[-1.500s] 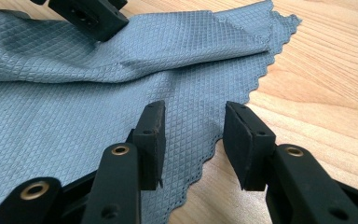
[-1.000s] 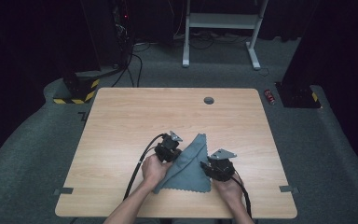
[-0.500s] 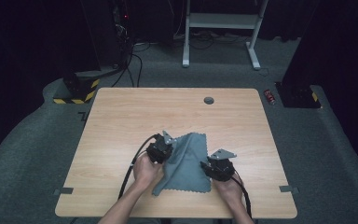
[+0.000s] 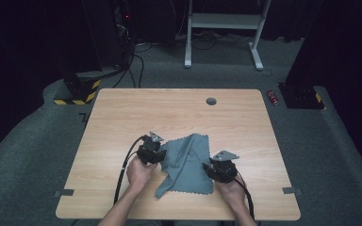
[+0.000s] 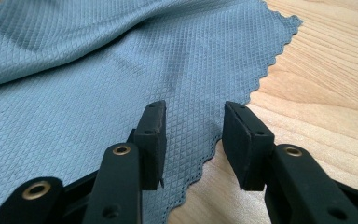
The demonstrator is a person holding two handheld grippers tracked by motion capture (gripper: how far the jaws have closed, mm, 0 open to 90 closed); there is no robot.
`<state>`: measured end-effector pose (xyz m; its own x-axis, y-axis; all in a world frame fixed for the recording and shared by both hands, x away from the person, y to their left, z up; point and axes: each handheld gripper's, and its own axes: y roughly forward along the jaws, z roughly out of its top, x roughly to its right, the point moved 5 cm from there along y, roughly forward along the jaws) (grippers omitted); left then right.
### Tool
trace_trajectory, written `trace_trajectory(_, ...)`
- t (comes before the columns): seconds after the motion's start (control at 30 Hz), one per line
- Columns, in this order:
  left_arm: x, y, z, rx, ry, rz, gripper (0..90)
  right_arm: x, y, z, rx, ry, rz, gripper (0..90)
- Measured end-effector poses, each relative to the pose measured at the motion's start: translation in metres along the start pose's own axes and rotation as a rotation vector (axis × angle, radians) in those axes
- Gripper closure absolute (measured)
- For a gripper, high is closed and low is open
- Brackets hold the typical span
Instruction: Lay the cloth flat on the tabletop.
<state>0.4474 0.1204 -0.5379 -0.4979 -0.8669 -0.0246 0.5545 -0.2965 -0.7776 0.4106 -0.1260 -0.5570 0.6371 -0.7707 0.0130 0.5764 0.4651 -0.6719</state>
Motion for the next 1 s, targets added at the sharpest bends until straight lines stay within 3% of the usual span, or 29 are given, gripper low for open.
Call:
trace_trajectory(0.1, -0.004, 0.004, 0.000, 0.002, -0.005, 0.029, 61.0, 0.000, 0.000, 0.000, -0.001, 0.002, 0.000, 59.8)
trace_trajectory(0.27, -0.013, -0.005, -0.002, 0.013, -0.009, 0.072, 59.5, 0.000, 0.000, 0.000, -0.001, 0.002, 0.000, 59.8)
trace_trajectory(0.4, -0.012, 0.001, -0.010, -0.031, -0.004, 0.059, 59.7, 0.000, 0.000, 0.000, 0.000, 0.002, 0.000, 59.8)
trace_trajectory(0.5, -0.011, 0.005, -0.007, -0.007, -0.002, 0.033, 68.1, 0.000, 0.000, 0.000, 0.000, 0.001, -0.001, 59.8)
trace_trajectory(0.57, -0.009, 0.007, -0.004, -0.017, 0.032, 0.023, 81.6, 0.000, 0.000, 0.000, 0.001, -0.001, -0.001, 59.8)
trace_trajectory(0.63, -0.010, 0.009, 0.001, -0.043, 0.062, 0.040, 89.6, 0.000, 0.000, 0.000, 0.000, 0.002, -0.001, 59.9)
trace_trajectory(0.73, -0.019, 0.011, 0.007, -0.060, 0.074, 0.076, 90.0, 0.000, 0.000, 0.000, 0.001, 0.000, 0.000, 60.0)
trace_trajectory(0.9, -0.045, 0.012, 0.020, -0.022, 0.033, 0.135, 90.0, 0.000, 0.000, 0.000, 0.000, 0.002, 0.000, 60.0)
trace_trajectory(0.93, -0.045, 0.012, 0.020, -0.022, 0.033, 0.135, 89.7, 0.000, 0.000, 0.000, 0.000, 0.002, 0.000, 60.0)
trace_trajectory(1.0, -0.056, 0.019, 0.014, -0.040, -0.008, 0.129, 86.4, 0.000, 0.000, 0.000, 0.000, 0.002, 0.000, 60.1)
